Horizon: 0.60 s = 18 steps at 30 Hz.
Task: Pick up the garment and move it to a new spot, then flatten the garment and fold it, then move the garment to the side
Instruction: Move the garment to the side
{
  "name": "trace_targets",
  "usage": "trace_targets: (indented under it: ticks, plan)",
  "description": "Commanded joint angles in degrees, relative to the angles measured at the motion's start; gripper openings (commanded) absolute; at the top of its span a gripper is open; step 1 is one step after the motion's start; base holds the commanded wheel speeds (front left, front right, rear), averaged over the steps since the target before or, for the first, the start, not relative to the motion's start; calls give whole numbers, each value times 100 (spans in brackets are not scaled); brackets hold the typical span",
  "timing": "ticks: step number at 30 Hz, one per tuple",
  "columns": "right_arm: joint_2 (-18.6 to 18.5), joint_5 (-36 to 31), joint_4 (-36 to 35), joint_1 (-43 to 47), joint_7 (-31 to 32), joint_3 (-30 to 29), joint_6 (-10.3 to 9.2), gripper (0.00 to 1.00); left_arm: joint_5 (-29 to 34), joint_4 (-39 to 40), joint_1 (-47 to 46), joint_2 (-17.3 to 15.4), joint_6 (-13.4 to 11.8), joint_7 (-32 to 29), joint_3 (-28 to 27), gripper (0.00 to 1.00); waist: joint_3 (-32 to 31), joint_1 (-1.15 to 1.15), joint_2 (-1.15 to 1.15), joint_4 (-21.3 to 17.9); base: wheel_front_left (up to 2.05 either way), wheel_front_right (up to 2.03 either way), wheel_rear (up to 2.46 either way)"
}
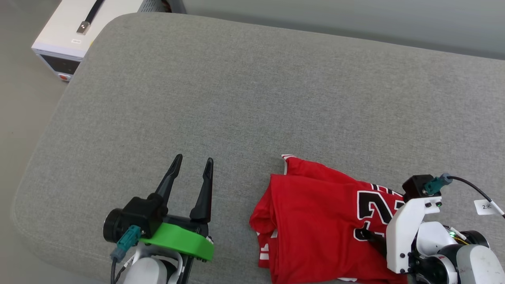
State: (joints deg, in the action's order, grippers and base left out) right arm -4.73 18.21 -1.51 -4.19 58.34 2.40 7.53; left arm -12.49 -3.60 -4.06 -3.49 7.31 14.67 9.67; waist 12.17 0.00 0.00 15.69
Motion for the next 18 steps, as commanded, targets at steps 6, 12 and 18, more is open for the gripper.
trace_targets:
  ticks: [6, 12, 18]
  plan:
    - [-135, -3, 483, -6, -330, 411, -4, 0, 34, -61, -137, 50, 18, 33, 22, 100, -7, 0, 0, -4, 0, 0, 0]
    - [-444, -58, 481, -254, -986, 623, -4, 0, 37, -89, -94, 53, 18, 33, 27, 100, -136, 0, 0, -235, 0, 0, 0]
    - [-1142, -280, 233, -500, -1565, 1161, -4, 0, 43, -104, -38, 37, 18, 33, 126, 100, -235, 0, 0, -705, 0, 0, 0]
